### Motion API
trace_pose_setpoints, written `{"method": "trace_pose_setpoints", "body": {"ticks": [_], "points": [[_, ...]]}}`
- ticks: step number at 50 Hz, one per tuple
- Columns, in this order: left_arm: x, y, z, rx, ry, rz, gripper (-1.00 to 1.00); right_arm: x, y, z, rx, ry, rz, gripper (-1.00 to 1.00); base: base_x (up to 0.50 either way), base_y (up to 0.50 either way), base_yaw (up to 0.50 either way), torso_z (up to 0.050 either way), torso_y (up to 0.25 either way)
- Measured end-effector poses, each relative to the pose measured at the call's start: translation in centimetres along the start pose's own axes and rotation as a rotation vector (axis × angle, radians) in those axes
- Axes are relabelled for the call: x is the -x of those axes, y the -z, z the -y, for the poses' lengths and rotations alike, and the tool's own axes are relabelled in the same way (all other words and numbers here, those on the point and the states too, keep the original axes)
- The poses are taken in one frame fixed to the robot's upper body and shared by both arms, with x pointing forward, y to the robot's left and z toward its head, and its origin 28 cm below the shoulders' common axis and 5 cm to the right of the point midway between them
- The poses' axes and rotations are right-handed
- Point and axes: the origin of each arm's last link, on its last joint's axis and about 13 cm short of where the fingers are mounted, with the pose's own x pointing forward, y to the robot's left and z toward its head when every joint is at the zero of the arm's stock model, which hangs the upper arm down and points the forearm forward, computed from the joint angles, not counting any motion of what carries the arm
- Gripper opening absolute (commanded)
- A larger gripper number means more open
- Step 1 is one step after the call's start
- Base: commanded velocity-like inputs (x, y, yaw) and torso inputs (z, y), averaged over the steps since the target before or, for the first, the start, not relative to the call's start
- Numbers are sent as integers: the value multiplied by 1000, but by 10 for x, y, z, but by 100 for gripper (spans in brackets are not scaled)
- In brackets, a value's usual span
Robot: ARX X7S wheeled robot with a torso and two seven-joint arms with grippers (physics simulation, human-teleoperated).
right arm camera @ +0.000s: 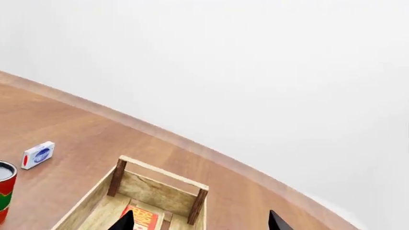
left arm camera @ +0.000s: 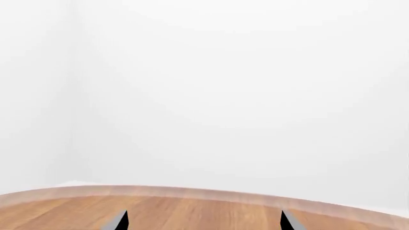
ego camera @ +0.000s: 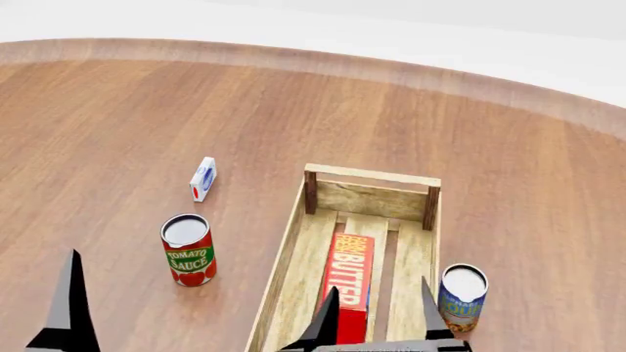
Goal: Pick up the butter and put it in the tray.
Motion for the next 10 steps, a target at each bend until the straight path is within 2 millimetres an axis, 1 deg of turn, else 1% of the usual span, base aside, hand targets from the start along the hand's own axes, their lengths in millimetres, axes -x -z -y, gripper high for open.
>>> {"method": "trace_pose_setpoints", "body": {"ticks": [10], "points": [[0, 1, 1, -5, 7, -5, 100, 24, 10, -4, -14, -6, 62, 100, 0, 0, 0, 0, 0]]}}
